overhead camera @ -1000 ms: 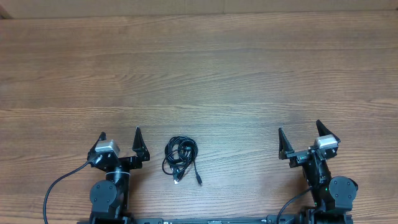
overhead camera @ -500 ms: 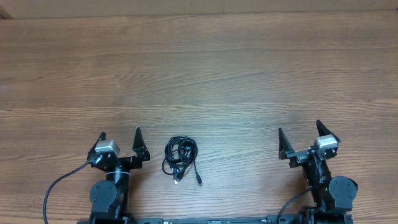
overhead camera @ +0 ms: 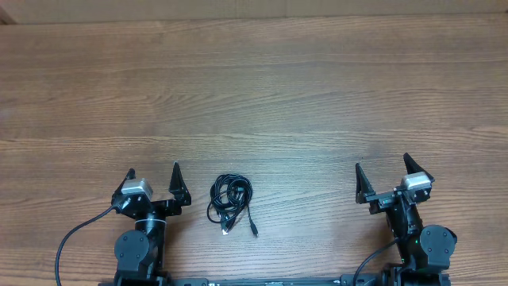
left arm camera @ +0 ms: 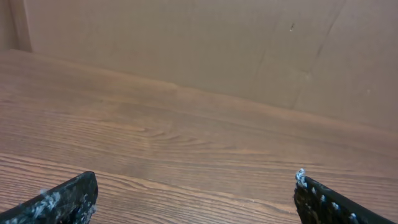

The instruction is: Untangle cables

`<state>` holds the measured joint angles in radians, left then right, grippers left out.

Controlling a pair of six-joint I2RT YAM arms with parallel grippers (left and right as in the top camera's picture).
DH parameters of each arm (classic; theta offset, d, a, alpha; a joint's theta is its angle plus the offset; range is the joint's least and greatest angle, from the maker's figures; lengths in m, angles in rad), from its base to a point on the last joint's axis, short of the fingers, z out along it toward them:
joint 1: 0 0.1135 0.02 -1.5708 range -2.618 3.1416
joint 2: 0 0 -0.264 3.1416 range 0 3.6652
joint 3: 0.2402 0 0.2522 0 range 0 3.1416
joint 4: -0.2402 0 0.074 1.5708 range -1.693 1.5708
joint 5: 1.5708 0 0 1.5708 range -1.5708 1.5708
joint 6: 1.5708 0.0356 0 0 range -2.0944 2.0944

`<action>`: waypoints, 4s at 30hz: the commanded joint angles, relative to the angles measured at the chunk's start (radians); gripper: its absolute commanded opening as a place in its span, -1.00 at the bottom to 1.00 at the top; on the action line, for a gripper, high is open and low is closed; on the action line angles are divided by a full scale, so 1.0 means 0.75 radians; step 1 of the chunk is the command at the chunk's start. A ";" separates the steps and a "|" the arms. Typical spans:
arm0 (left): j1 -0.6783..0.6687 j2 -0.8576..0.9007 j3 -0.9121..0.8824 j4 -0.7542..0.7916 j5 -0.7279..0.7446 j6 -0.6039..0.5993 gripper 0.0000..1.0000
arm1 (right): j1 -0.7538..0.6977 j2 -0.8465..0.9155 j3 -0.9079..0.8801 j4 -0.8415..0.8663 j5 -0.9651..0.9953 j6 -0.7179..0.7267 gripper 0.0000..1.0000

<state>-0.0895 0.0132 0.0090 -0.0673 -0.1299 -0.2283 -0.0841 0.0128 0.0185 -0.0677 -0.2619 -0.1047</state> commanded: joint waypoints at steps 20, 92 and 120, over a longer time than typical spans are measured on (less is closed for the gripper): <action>0.012 -0.012 -0.005 0.000 0.010 0.031 0.99 | 0.009 -0.013 -0.014 0.008 0.003 -0.002 1.00; 0.012 -0.005 0.297 -0.468 0.028 0.125 0.99 | 0.009 -0.013 -0.014 0.008 0.003 -0.002 1.00; 0.012 1.149 1.406 -1.200 0.433 0.291 0.99 | 0.009 -0.013 -0.014 0.008 0.003 -0.002 1.00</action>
<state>-0.0895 0.7986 0.9615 -0.9222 0.1158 -0.0662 -0.0841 0.0128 0.0185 -0.0677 -0.2619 -0.1051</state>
